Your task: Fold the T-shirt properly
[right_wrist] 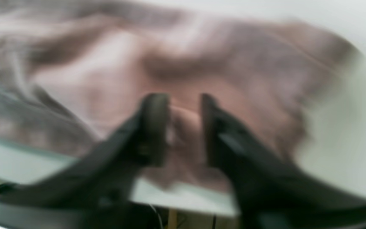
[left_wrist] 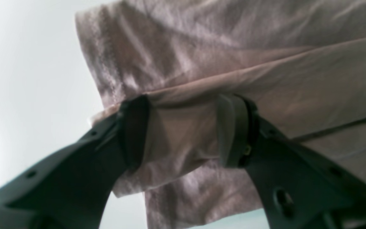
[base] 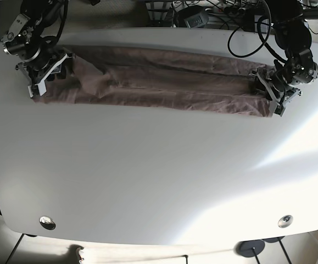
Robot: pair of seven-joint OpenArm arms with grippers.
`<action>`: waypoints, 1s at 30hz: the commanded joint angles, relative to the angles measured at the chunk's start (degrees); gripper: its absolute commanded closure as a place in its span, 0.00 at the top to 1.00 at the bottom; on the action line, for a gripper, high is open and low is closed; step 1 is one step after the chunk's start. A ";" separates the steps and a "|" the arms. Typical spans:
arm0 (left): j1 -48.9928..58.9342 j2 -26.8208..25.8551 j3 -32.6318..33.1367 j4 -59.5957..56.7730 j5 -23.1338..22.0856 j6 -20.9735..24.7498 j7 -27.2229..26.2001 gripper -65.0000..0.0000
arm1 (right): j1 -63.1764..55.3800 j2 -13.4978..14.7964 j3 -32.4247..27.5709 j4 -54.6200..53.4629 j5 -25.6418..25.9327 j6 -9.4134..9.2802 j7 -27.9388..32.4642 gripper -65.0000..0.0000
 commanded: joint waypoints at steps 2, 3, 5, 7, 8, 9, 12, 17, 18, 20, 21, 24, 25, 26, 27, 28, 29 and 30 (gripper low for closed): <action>-0.19 -1.86 -0.22 0.85 0.91 0.04 1.00 0.49 | 0.65 0.81 3.52 1.17 1.06 0.08 0.99 0.77; -0.89 -1.94 -0.22 1.55 0.73 -0.14 1.00 0.49 | 0.65 0.90 4.31 1.34 1.06 0.08 0.99 0.86; -1.42 -1.77 -0.31 3.93 0.73 -0.14 1.18 0.49 | 0.65 0.99 4.13 1.43 1.06 0.08 0.99 0.87; -1.42 -1.68 -0.31 8.15 0.64 -0.14 1.18 0.49 | 0.65 0.72 4.13 1.43 1.68 0.08 0.99 0.87; -1.33 -1.68 -0.31 9.64 0.64 -0.14 1.18 0.49 | 0.65 0.72 4.13 1.43 2.73 0.08 0.99 0.87; -1.33 -1.59 -0.31 10.96 0.64 -0.23 1.18 0.49 | 0.39 0.81 4.05 1.43 4.67 0.08 0.99 0.87; -1.33 -1.50 -0.22 11.22 0.64 -0.23 1.27 0.49 | -0.84 1.16 2.38 1.25 6.95 0.08 0.72 0.87; -0.71 -1.50 1.54 11.05 0.73 -0.23 1.27 0.49 | -3.83 1.87 -2.99 1.08 8.89 0.08 1.08 0.87; -0.10 -1.50 2.42 11.05 0.73 -0.23 1.27 0.49 | -3.83 1.87 -3.34 0.73 8.80 0.08 1.08 0.87; 0.52 -1.50 3.91 11.05 0.73 -0.23 1.27 0.49 | -3.57 1.87 -3.25 -1.12 8.80 0.08 1.25 0.77; 1.04 -1.42 4.44 10.96 0.73 -0.23 1.18 0.49 | -3.57 2.04 -3.34 -2.17 8.89 0.08 1.96 0.70; 1.57 -1.42 6.02 9.55 0.64 -0.23 1.09 0.49 | -3.48 2.31 -3.51 -6.92 8.89 0.08 4.77 0.42; 1.48 -1.42 6.02 8.41 0.64 -0.23 1.09 0.49 | -3.48 2.31 -3.51 -7.98 8.89 0.08 5.03 0.32; 1.31 -1.42 6.02 7.18 0.64 -0.23 1.00 0.49 | -3.48 2.31 -3.51 -8.15 8.89 0.08 5.03 0.22; 1.22 -1.42 6.02 6.30 0.73 -0.23 1.00 0.49 | -3.48 2.31 -3.51 -8.06 8.89 0.08 5.03 0.13; 1.13 -1.42 6.02 5.33 0.82 -0.23 1.00 0.49 | -3.48 2.31 -3.51 -7.98 9.06 0.08 5.03 0.02; 1.13 -1.42 6.02 4.72 0.82 -0.23 0.92 0.49 | -3.57 2.31 -3.51 -7.89 9.15 0.08 5.03 0.03; 1.13 -1.42 6.02 4.01 0.82 -0.23 0.92 0.49 | -3.57 2.31 -3.25 -7.10 9.15 0.08 5.03 0.04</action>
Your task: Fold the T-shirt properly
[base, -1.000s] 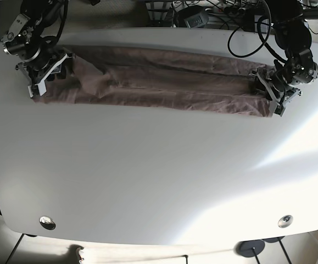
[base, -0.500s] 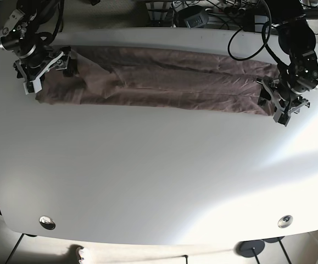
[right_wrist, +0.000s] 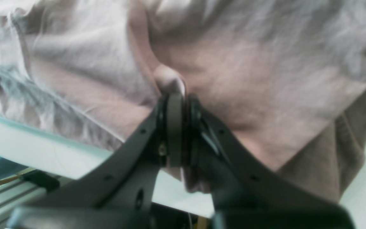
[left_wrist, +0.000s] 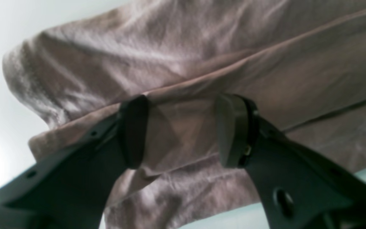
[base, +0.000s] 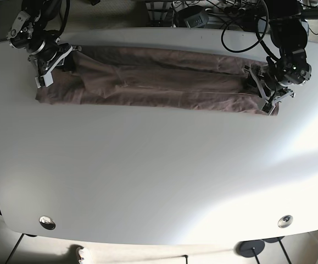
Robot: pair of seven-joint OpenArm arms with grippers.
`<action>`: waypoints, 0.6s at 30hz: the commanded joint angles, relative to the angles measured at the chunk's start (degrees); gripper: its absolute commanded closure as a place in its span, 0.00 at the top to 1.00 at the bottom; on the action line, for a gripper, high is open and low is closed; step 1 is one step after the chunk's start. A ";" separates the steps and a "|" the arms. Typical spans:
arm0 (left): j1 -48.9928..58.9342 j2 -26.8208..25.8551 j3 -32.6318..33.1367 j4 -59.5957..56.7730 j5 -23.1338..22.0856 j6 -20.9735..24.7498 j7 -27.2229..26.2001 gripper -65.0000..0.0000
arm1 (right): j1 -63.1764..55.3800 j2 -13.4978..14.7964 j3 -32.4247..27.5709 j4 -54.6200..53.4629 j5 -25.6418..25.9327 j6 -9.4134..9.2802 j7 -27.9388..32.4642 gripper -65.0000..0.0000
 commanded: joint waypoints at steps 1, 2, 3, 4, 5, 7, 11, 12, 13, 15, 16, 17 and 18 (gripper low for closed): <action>-0.51 -0.83 -0.23 -0.76 -0.34 0.01 -0.35 0.49 | -0.01 0.58 0.60 3.05 0.84 0.08 1.10 0.04; -0.51 -0.83 -0.23 -1.28 -0.34 0.01 -0.35 0.49 | -0.18 0.58 0.68 4.37 0.93 0.08 1.10 0.03; -0.51 -0.83 -0.23 -1.72 -0.34 0.01 -0.35 0.49 | -0.18 0.58 0.86 5.60 1.02 0.08 1.10 0.03; -0.51 -0.83 -0.23 -1.81 -0.25 0.01 -0.35 0.49 | -0.27 0.58 1.39 6.48 1.02 0.08 1.10 0.03; -0.51 -0.83 -0.23 -1.81 -0.25 0.01 -0.44 0.49 | -0.01 0.58 2.62 6.92 1.02 0.08 1.10 0.03; -0.51 -0.91 -0.23 -1.72 -0.25 0.01 -0.44 0.49 | 0.87 0.58 4.46 6.83 0.76 0.08 1.10 0.03; -0.51 -1.00 -0.23 -1.72 -0.25 0.01 -0.44 0.49 | 4.48 4.01 4.73 3.40 0.67 0.08 1.01 0.04; -0.51 -1.09 -0.23 -1.72 -0.25 0.01 -0.44 0.49 | 5.27 4.71 4.73 2.17 0.58 0.08 0.92 0.04; -0.51 -1.09 -0.32 -1.72 -0.25 0.01 -0.44 0.49 | 5.80 5.42 4.82 1.03 0.58 0.08 0.92 0.04; -0.51 -1.18 -0.49 -1.72 -0.25 0.01 -0.44 0.49 | 6.32 7.00 4.82 -1.17 0.58 0.08 0.92 0.04; -0.51 -1.27 -0.49 -1.63 -0.25 0.01 -0.44 0.49 | 6.41 7.17 4.73 -1.61 0.58 0.08 0.92 0.04; -0.51 -1.27 -0.49 -1.37 -0.25 0.01 -0.44 0.49 | 6.41 7.79 4.73 -1.70 0.58 0.08 1.01 0.06; -0.51 -1.27 -0.49 -1.37 -0.25 0.01 -0.44 0.49 | 6.41 8.23 4.73 -1.70 0.58 0.08 1.01 0.12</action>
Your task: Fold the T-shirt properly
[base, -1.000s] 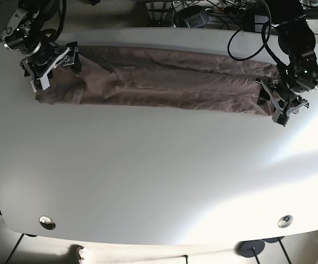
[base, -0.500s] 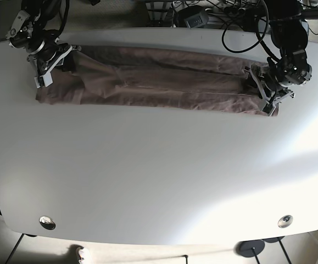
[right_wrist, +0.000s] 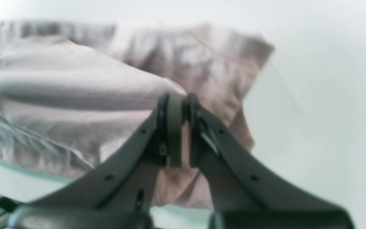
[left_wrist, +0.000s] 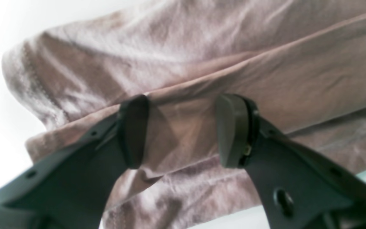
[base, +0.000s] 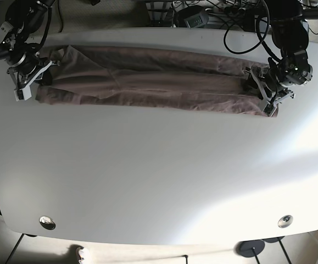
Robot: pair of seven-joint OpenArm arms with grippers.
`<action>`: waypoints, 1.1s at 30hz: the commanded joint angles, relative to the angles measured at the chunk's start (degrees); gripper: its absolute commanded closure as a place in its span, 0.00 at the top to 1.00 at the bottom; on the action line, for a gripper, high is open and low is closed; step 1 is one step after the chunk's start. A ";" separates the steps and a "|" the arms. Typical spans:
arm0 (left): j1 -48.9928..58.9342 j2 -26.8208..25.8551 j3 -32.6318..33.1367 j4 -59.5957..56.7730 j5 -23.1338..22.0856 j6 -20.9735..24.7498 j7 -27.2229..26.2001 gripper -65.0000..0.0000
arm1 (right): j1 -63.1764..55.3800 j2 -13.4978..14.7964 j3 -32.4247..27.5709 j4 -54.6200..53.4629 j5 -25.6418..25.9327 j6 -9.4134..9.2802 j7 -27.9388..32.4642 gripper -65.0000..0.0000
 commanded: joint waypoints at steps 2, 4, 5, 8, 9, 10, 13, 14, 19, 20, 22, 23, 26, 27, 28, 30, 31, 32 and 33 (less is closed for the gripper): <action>-0.18 -0.65 -0.23 0.58 0.73 0.01 1.05 0.49 | -0.04 1.87 0.88 1.37 1.04 0.06 1.19 0.34; -0.18 -0.48 -0.23 0.66 0.73 0.01 1.13 0.49 | -0.21 1.34 4.23 4.18 1.66 0.06 0.92 0.59; -0.18 -0.48 -0.23 0.66 0.65 0.01 1.13 0.49 | -0.92 -0.42 5.63 6.64 2.36 0.06 0.83 0.72; -0.18 -0.39 -0.23 4.97 0.38 0.01 1.31 0.49 | -3.64 -1.56 4.58 9.89 7.46 0.06 0.83 0.75; 0.08 -0.30 -0.23 7.43 0.38 0.01 1.40 0.49 | -4.35 -1.56 2.73 9.72 8.34 0.06 0.83 0.72; 0.35 0.05 -0.14 9.54 0.38 0.01 1.40 0.49 | -5.14 -1.56 1.06 9.72 8.07 0.06 0.83 0.69; 2.72 1.72 -0.32 14.82 0.38 0.01 1.49 0.49 | -6.10 -4.55 -2.37 8.84 4.03 0.06 1.27 0.52; 3.43 1.72 -0.23 15.17 0.38 0.01 1.49 0.49 | -5.93 -5.25 -2.46 8.31 1.75 0.06 1.36 0.46; 3.51 1.81 -0.58 7.17 0.56 0.19 1.13 0.49 | -5.75 -5.52 -6.85 1.89 -6.43 0.06 7.43 0.21; 3.43 1.72 -1.64 5.67 0.47 0.10 1.13 0.47 | -5.14 -5.08 -6.85 0.31 -6.96 0.06 8.39 0.21; 2.37 1.72 -2.95 2.69 0.38 0.10 1.13 0.41 | -2.06 -3.76 -6.85 -6.02 -8.63 0.06 9.01 0.21; 1.23 1.72 -3.13 1.45 0.38 0.10 1.13 0.40 | -0.30 -3.05 -6.85 -8.74 -9.24 0.06 9.45 0.20; -1.15 1.72 -3.75 -2.24 0.56 0.10 1.13 0.40 | 3.39 -1.30 -6.85 -15.25 -10.04 0.06 12.09 0.20; -2.38 1.72 -5.24 -3.73 0.56 0.10 1.13 0.40 | 5.32 -0.33 -6.94 -17.54 -10.04 0.06 12.79 0.20; -3.08 1.72 -5.86 -4.26 0.38 0.10 1.13 0.40 | 6.47 0.29 -6.94 -18.68 -10.04 0.06 12.79 0.20; -3.87 1.72 -6.03 -4.35 0.29 0.10 1.40 0.40 | 8.14 0.99 -6.94 -19.47 -10.04 0.06 12.79 0.20; -4.13 1.72 -6.03 -4.08 0.12 0.01 1.49 0.40 | 8.49 0.99 -6.94 -19.21 -10.04 0.06 12.79 0.20; -4.40 1.72 -6.21 -3.12 -0.85 0.01 1.49 0.40 | 8.49 0.99 -6.94 -19.12 -9.86 0.06 12.70 0.20; -4.40 1.72 -6.65 -1.62 -2.17 0.19 2.10 0.41 | 8.58 0.99 -6.94 -19.12 -9.86 0.06 12.70 0.20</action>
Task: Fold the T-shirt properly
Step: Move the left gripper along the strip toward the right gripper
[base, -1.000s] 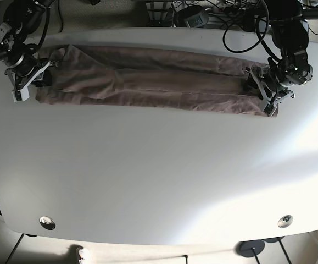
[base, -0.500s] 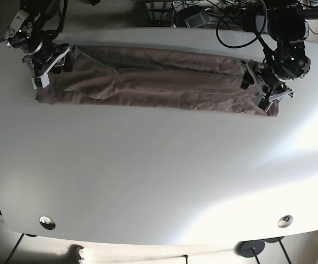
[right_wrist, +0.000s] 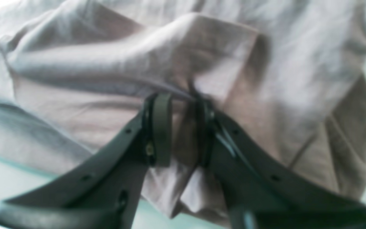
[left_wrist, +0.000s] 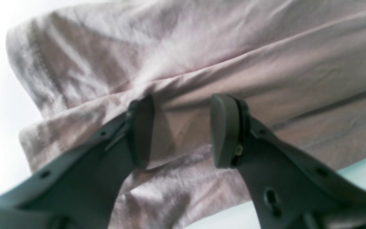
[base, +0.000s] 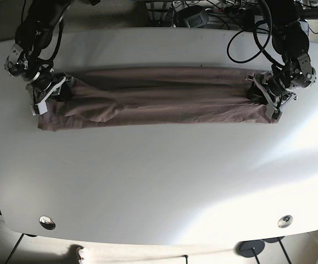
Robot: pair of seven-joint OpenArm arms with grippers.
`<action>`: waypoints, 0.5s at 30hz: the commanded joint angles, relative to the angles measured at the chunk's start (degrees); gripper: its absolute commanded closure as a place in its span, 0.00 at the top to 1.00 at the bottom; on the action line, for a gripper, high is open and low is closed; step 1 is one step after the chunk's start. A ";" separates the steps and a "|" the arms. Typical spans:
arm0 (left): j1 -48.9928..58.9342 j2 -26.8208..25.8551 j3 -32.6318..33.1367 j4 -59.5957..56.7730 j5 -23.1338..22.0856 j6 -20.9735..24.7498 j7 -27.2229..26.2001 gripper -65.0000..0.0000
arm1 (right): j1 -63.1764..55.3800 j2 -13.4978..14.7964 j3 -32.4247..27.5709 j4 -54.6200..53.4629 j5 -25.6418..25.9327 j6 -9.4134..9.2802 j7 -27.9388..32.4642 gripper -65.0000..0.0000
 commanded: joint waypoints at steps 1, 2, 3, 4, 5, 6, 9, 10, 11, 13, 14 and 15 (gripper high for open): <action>-0.40 -0.71 -2.57 4.09 -2.00 0.93 2.99 0.41 | -0.10 0.92 0.14 0.51 -2.23 -1.21 -1.42 0.20; -0.31 -0.53 -5.12 5.76 -3.67 1.02 5.45 0.41 | -0.10 0.92 0.14 0.51 -2.23 -1.21 -1.42 0.20; -0.40 0.53 -8.02 6.99 -5.17 1.02 7.47 0.41 | -0.10 0.92 0.14 0.51 -2.23 -1.21 -1.42 0.20; -0.49 1.49 -11.27 8.31 -6.05 1.02 9.14 0.41 | -0.19 0.92 0.14 0.51 -2.23 -1.21 -1.42 0.20; -0.49 2.11 -14.53 9.19 -6.13 1.02 10.37 0.42 | -0.36 0.84 0.14 0.51 -2.14 -1.21 -1.42 0.20; -0.49 2.46 -17.34 9.98 -5.96 0.84 11.43 0.46 | -0.54 0.75 0.14 0.51 -1.97 -1.21 -1.42 0.20; -0.49 2.20 -22.70 9.98 -6.40 0.84 13.18 0.68 | -0.89 0.57 0.14 0.51 -2.14 -1.21 -1.42 0.20; -0.40 2.20 -23.58 9.98 -6.40 0.84 13.27 0.73 | -1.51 0.57 0.14 0.51 -1.88 -1.21 -1.42 0.20; -0.40 2.20 -23.93 9.98 -6.40 0.76 13.27 0.76 | -1.86 0.48 0.05 0.51 -1.79 -1.21 -1.42 0.20; -0.57 2.28 -23.84 9.54 -6.40 0.58 13.27 0.76 | -2.21 0.57 -1.44 0.51 -1.79 -1.21 -1.33 0.20; -0.66 2.37 -23.58 8.40 -6.57 0.58 13.27 0.76 | -2.21 0.57 -1.88 0.51 -1.79 -1.21 -1.24 0.20; -1.54 2.37 -21.91 5.67 -8.16 0.58 13.27 0.76 | -2.21 0.48 -2.06 0.51 -1.79 -1.21 -1.24 0.20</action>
